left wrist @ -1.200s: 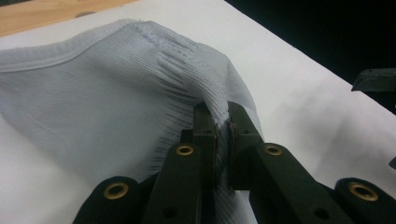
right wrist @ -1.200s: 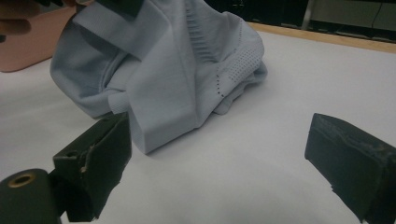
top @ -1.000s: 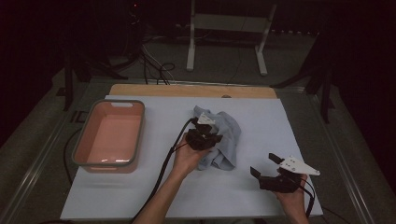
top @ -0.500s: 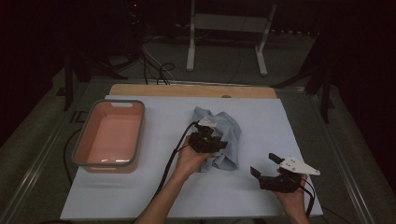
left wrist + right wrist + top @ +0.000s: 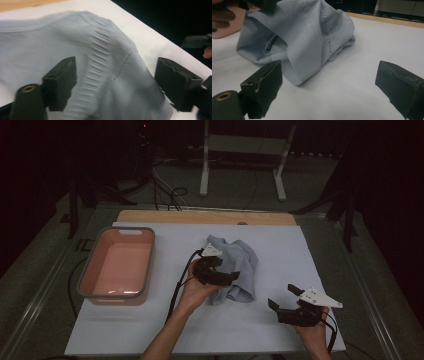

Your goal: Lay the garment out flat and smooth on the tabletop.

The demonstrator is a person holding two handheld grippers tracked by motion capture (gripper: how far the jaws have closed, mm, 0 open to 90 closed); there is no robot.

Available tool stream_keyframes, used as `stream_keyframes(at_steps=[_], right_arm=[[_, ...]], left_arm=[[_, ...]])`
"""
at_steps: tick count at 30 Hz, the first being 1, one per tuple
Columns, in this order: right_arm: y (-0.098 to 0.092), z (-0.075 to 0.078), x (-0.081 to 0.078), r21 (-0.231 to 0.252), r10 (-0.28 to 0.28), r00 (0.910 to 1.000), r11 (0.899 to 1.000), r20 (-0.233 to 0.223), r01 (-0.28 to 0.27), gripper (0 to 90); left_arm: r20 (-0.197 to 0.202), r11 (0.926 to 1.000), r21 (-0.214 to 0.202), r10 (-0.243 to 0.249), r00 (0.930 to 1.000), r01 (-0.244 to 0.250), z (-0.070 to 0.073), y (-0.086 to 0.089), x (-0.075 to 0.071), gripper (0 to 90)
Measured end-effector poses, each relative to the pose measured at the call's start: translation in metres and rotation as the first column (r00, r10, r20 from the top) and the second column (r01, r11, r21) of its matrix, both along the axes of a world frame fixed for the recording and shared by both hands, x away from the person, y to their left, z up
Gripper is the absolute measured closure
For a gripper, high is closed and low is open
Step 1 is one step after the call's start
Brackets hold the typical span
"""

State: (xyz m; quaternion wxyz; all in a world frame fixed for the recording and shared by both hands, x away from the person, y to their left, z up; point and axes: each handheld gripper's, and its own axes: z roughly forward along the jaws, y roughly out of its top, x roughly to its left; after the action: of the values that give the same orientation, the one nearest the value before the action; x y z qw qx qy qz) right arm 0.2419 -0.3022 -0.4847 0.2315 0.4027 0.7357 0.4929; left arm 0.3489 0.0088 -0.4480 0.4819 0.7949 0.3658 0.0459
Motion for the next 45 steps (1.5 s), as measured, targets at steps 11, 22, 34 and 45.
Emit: stream_keyframes(at_steps=[11,22,34,45], right_arm=[[0.001,0.000,0.000,-0.004,0.004,1.0000,1.000,0.001,-0.004,7.6],[0.000,0.001,-0.001,-0.001,0.002,1.0000,1.000,-0.001,-0.002,7.6],[0.013,0.016,0.004,-0.012,0.015,0.9999,1.000,0.005,-0.015,7.6],[0.033,0.040,0.033,-0.002,0.014,0.9999,1.000,0.008,-0.014,7.6]], left_arm=[[0.071,0.9940,0.067,0.082,0.9941,-0.086,0.007,0.032,-0.006,1.1],[0.100,0.9823,0.051,0.174,0.9796,-0.180,0.003,0.070,-0.016,0.6],[0.102,0.9731,0.016,0.227,0.9685,-0.230,0.000,0.095,-0.026,0.6],[0.116,0.9750,0.022,0.217,0.9693,-0.221,0.000,0.097,-0.032,0.6]])
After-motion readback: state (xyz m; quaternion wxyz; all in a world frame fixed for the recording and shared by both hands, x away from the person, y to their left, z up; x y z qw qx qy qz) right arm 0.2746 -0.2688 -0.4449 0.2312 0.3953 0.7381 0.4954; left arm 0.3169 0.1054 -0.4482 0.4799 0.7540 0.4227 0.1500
